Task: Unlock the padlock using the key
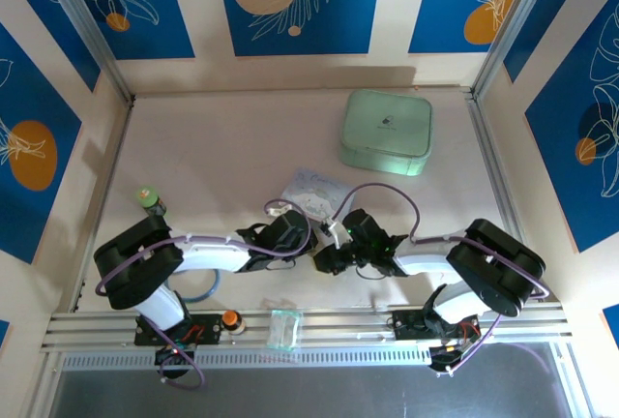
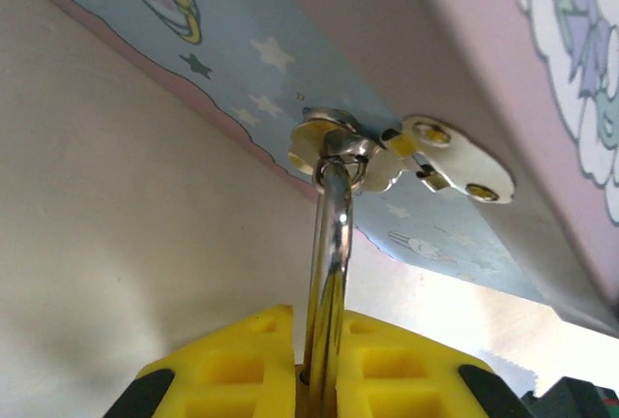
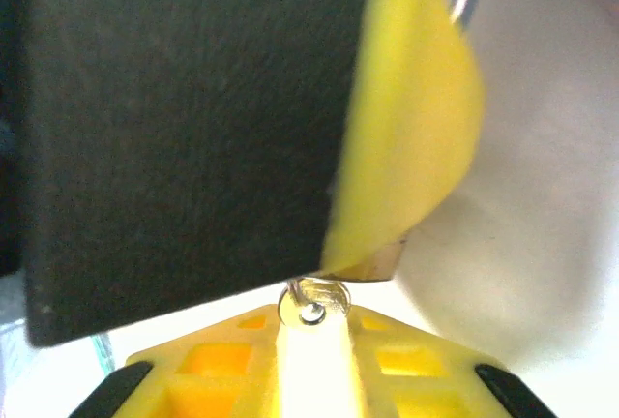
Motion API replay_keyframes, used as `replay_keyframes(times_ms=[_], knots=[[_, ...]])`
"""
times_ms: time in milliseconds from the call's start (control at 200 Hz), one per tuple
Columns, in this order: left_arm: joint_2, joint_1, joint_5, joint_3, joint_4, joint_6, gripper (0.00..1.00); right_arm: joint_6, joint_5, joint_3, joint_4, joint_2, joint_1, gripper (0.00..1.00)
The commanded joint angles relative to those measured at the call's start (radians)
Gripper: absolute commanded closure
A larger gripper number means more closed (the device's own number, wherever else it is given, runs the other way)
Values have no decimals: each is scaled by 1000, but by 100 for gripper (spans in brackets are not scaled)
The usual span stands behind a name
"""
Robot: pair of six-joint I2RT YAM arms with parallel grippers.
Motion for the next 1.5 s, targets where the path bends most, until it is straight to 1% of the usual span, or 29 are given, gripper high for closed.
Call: replay_keyframes(times_ms=[0, 75, 110, 150, 230, 295, 495, 620, 670, 750, 810, 911, 986, 1076, 1126, 1161, 1246, 1366, 1496], knots=[[17, 15, -34, 35, -234, 94, 92, 60, 13, -16, -32, -61, -36, 74], [16, 23, -57, 56, -306, 145, 91, 82, 44, -40, -47, -113, -56, 72], [17, 26, -65, 59, -321, 164, 88, 88, 65, -48, -60, -136, -61, 68], [23, 30, -72, 67, -344, 181, 86, 91, 98, -51, -82, -161, -63, 68], [47, 30, -92, 91, -390, 208, 86, 89, 154, -46, -131, -200, -65, 67], [71, 30, -101, 117, -428, 234, 83, 99, 201, -46, -165, -227, -71, 67], [138, 20, -151, 209, -561, 292, 73, 114, 241, -52, -191, -268, -85, 68], [162, -29, -251, 303, -709, 317, 71, 116, 256, -54, -210, -277, -94, 68], [171, -50, -287, 337, -759, 319, 67, 118, 256, -58, -211, -282, -98, 68], [184, -65, -296, 356, -790, 311, 67, 122, 257, -62, -214, -292, -103, 68], [187, -68, -283, 345, -781, 300, 69, 123, 258, -63, -219, -297, -108, 68], [182, -68, -264, 330, -775, 294, 69, 123, 259, -66, -228, -311, -115, 68], [167, -74, -276, 324, -782, 293, 69, 119, 261, -69, -236, -320, -118, 68], [165, -90, -320, 345, -825, 299, 75, 118, 263, -75, -238, -331, -124, 68], [182, -106, -358, 382, -872, 299, 74, 121, 264, -78, -239, -334, -127, 68], [198, -114, -370, 405, -899, 300, 73, 123, 265, -81, -236, -336, -128, 68], [237, -138, -407, 453, -951, 297, 71, 126, 265, -87, -233, -339, -131, 68], [269, -153, -414, 492, -988, 297, 71, 131, 267, -97, -233, -349, -132, 68], [261, -180, -407, 510, -999, 294, 70, 134, 274, -112, -235, -367, -135, 68]])
